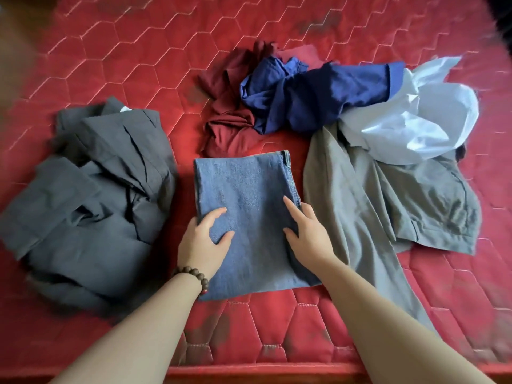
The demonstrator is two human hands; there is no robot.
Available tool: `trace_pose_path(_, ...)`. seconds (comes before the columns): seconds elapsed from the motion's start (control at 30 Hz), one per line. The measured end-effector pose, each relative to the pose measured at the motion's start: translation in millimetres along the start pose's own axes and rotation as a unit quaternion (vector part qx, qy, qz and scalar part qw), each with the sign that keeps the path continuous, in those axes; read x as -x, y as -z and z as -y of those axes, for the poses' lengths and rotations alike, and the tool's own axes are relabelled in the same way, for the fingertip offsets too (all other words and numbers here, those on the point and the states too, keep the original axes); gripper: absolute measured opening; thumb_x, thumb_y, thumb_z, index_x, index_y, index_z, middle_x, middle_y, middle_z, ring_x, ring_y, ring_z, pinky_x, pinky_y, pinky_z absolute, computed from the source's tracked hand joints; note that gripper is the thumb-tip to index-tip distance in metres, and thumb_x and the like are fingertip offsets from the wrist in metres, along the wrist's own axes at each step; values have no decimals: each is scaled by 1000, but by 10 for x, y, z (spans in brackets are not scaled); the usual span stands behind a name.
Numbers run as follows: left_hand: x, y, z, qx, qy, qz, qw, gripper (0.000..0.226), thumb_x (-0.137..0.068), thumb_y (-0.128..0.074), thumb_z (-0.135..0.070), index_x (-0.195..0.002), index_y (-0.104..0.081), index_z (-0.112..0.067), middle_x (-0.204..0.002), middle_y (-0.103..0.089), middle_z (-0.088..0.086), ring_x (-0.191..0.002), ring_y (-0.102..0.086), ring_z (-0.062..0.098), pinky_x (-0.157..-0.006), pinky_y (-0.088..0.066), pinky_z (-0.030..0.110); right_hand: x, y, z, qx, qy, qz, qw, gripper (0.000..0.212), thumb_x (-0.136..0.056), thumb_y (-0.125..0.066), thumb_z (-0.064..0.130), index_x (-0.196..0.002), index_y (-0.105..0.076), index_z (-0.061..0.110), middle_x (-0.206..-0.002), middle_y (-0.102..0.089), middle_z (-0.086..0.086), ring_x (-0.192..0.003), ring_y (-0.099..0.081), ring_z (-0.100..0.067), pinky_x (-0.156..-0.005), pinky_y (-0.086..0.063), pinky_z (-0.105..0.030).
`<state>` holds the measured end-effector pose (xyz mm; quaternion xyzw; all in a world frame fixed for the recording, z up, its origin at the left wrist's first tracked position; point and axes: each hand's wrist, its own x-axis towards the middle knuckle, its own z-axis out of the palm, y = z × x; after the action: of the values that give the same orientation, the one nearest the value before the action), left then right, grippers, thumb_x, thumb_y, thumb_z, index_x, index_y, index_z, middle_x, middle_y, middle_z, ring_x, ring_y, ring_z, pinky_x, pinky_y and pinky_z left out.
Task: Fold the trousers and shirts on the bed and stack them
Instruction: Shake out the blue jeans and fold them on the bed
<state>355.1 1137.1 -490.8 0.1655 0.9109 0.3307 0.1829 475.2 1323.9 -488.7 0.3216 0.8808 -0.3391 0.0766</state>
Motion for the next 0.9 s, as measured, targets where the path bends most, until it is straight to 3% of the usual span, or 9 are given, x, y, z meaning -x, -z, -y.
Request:
trace_pose_path(0.13, 375, 56, -437, -30, -73, 1, 997, 49, -76, -76, -30, -122, -60, -40, -100, -50, 0, -88, -61, 27, -80, -52, 37, 527, 348, -106, -3, -33, -54, 998, 68, -92, -54, 18, -149, -24, 38, -145, -34, -2, -118, -50, -26, -88, -45, -32)
trace_pose_path(0.23, 619, 13, -807, -39, -150, -1, 988, 50, -74, -80, -23, -121, -64, -31, -92, -46, 1, -83, -59, 30, -77, -49, 36, 929, 677, -255, -11, -39, -100, 994, 69, -91, -56, 17, -149, -25, 38, -137, -39, -1, -112, -53, -25, -83, -45, -31)
trace_pose_path(0.4, 939, -382, -1534, -28, -206, 26, 978, 52, -75, -79, -25, -124, -61, -33, -93, -38, -2, -72, -57, 31, -66, -51, 36, 1439, 1240, -757, -10, -97, -171, 980, 68, -92, -54, 16, -148, -26, 42, -145, -35, 0, -110, -56, -29, -82, -48, -35)
trace_pose_path(0.6, 1370, -1392, -2436, -28, -239, 78, 967, 53, -77, -75, -33, -126, -57, -37, -100, -46, 6, -82, -60, 34, -68, -53, 39, 1927, 1877, -1862, 21, -160, -211, 964, 65, -95, -51, 16, -148, -25, 42, -152, -28, 5, -115, -55, -31, -84, -50, -40)
trace_pose_path(0.77, 1793, -2463, -3117, -18, -259, 119, 958, 53, -77, -75, -33, -127, -57, -36, -96, -42, 5, -70, -59, 32, -61, -54, 38, 2280, 2394, -2991, 52, -186, -225, 955, 64, -95, -51, 16, -149, -24, 40, -151, -28, 7, -116, -54, -28, -84, -51, -40)
trace_pose_path(0.9, 2067, -3275, -3610, 6, -281, 123, 952, 54, -74, -79, -29, -125, -61, -30, -92, -45, 9, -61, -58, 30, -53, -52, 35, 2442, 2788, -3859, 67, -196, -230, 951, 64, -95, -52, 15, -149, -25, 39, -151, -31, 3, -123, -49, -28, -93, -48, -42)
